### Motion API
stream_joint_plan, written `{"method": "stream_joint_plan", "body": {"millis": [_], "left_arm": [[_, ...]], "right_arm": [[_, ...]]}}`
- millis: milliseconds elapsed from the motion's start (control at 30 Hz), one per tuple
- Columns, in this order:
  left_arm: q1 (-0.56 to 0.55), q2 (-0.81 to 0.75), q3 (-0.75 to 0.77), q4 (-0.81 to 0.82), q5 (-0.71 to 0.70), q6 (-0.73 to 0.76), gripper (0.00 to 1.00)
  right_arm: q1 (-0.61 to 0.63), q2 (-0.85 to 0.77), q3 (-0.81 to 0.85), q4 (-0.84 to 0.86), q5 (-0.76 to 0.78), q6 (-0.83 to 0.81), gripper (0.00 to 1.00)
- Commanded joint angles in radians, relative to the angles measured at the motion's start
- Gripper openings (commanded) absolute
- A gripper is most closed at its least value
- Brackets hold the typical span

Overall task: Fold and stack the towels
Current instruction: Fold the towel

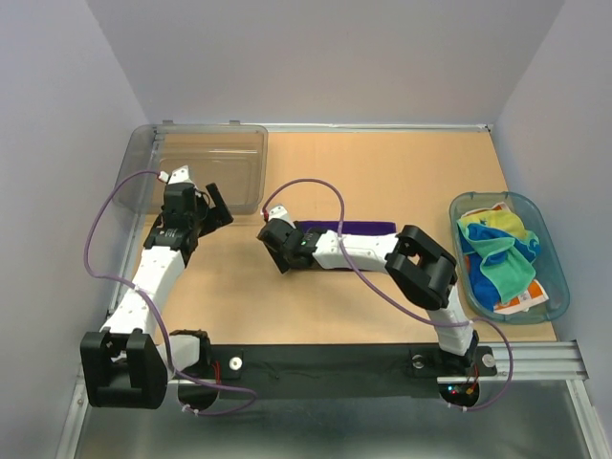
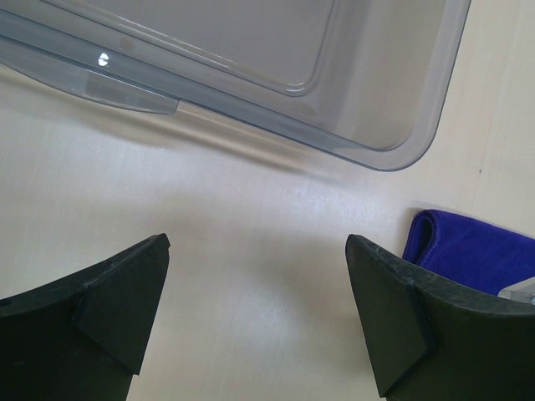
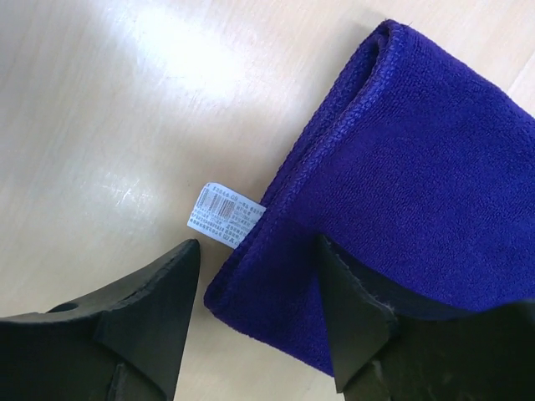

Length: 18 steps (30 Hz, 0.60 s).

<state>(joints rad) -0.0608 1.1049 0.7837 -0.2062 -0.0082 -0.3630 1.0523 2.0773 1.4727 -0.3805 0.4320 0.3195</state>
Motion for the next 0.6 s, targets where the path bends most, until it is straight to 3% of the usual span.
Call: {"method": "stream_joint_plan", "body": {"millis": [0,100,300,567], "left_arm": [[0.006,-0.027,-0.006,0.024,0.004,0.019,0.98],[0.006,-0.03,-0.012,0.028,0.045,0.019,0.98],[0.006,-0.011,-0.035,0.062,0.137,-0.001,0.98],[-0.043,0.055,-0.081,0.126,0.315,-0.112,0.98]], "right_arm": [[0.014,0.033,0.028,-0.08,0.071,0.062,0.6],[0.014,0.041,-0.006,-0.115,0.083,0.101,0.48],[0.014,0.026,-0.067,-0.136,0.097,0.128,0.04],[0.012,-0.109,-0.112,-0.011,0.059,0.099,0.01]]}}
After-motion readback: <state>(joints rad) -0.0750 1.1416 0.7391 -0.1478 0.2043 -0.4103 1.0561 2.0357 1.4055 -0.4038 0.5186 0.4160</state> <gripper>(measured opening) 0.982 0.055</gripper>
